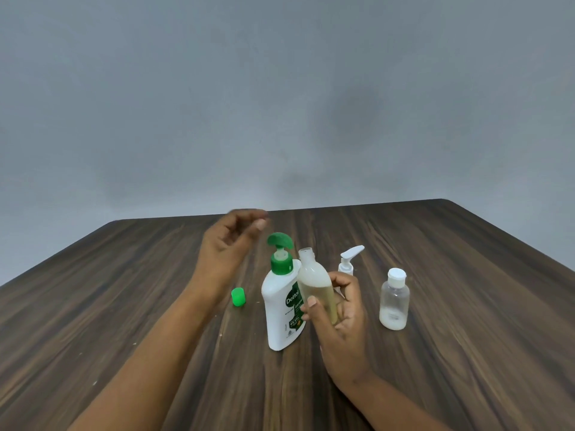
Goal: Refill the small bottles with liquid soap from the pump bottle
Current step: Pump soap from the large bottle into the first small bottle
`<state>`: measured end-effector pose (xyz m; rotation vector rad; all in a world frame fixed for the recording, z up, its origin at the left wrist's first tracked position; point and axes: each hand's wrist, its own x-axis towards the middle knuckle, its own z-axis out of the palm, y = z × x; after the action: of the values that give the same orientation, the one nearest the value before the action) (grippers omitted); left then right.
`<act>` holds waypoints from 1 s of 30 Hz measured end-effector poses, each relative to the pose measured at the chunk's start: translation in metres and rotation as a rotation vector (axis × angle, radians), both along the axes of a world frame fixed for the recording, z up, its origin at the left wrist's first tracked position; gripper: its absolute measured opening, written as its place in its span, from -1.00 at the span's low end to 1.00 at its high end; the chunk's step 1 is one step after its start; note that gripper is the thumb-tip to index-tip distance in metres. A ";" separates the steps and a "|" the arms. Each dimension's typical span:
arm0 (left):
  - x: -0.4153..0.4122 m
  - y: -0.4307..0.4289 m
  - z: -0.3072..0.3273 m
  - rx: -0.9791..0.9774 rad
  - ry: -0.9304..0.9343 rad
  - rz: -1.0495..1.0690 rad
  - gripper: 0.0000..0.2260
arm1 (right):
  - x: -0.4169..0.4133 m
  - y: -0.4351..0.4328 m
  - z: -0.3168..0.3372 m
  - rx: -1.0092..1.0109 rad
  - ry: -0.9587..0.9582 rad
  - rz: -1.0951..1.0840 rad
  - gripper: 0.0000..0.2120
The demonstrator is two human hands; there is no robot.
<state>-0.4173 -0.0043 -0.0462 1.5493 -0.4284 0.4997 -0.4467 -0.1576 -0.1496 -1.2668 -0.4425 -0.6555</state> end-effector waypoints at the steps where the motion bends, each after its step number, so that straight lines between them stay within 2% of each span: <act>1: 0.005 0.009 -0.006 -0.083 0.024 0.024 -0.85 | 0.000 0.000 -0.001 -0.012 -0.005 -0.002 -0.76; 3: 0.019 0.030 -0.032 -0.052 0.104 0.181 -0.85 | -0.001 0.000 -0.002 -0.046 -0.002 -0.008 -0.75; 5: 0.031 0.045 -0.068 0.137 0.257 0.331 -0.78 | -0.002 0.001 -0.003 -0.075 -0.003 -0.003 -0.75; 8: 0.039 0.049 -0.110 0.395 0.413 0.351 -0.59 | -0.003 0.003 -0.006 -0.161 -0.048 0.000 -0.72; 10: 0.043 0.046 -0.118 0.500 0.375 0.374 -0.48 | -0.004 0.004 -0.008 -0.208 -0.043 0.005 -0.69; 12: 0.048 0.045 -0.119 0.567 0.328 0.416 -0.46 | -0.005 0.003 -0.008 -0.233 -0.019 0.007 -0.68; 16: 0.048 0.044 -0.127 0.693 0.224 0.497 -0.68 | -0.008 0.003 -0.005 -0.262 0.021 0.044 -0.65; 18: 0.041 0.042 -0.126 0.664 0.174 0.528 -0.77 | -0.009 0.005 -0.004 -0.283 0.016 0.058 -0.61; 21: 0.029 0.034 -0.114 0.484 0.035 0.631 -0.81 | -0.009 0.005 -0.003 -0.327 0.017 0.052 -0.59; 23: 0.018 0.028 -0.103 0.287 -0.134 0.673 -0.78 | -0.009 0.005 -0.003 -0.348 0.025 0.029 -0.62; 25: 0.008 0.021 -0.093 0.132 -0.338 0.615 -0.76 | -0.008 0.005 -0.004 -0.360 0.032 0.010 -0.64; 28: -0.005 0.009 -0.083 0.076 -0.545 0.492 -0.72 | -0.006 0.005 -0.004 -0.378 0.033 -0.005 -0.64; 30: -0.009 0.002 -0.079 0.111 -0.637 0.522 -0.76 | -0.006 0.005 -0.004 -0.394 0.026 -0.014 -0.63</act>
<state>-0.4263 -0.0023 -0.1250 1.5854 -0.5364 1.4138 -0.4524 -0.1526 -0.1539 -1.6498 -0.5592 -0.5796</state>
